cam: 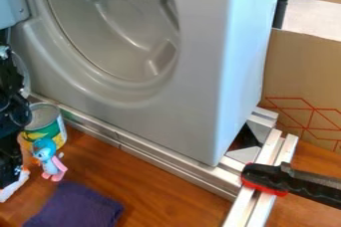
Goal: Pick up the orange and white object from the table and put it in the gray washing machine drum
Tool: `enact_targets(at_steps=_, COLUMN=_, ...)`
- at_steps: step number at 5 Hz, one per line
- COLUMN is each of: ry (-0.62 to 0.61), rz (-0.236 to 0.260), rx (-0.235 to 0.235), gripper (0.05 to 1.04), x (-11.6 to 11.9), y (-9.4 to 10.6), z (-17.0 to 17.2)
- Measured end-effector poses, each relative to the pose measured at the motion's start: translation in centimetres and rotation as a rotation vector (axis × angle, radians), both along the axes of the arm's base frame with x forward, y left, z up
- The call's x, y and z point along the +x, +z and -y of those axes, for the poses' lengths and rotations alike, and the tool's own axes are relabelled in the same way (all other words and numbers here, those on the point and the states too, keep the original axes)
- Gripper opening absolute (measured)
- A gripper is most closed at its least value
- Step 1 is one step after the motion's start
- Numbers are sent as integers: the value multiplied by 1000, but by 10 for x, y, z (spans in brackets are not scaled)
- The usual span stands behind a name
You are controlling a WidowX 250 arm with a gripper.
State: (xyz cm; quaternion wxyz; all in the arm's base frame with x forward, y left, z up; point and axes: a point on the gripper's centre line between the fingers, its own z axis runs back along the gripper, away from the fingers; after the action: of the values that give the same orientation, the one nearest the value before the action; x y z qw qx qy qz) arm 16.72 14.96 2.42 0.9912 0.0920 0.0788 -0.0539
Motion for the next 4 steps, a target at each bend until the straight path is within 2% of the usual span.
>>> enact_targets(at_steps=1, ry=30, rz=25, rx=-21, gripper=1000, x=-3, y=-1, z=-9)
enact_targets(at_steps=4, ry=6, rz=-6, rx=-119, gripper=1000, x=3, y=-36, z=-10)
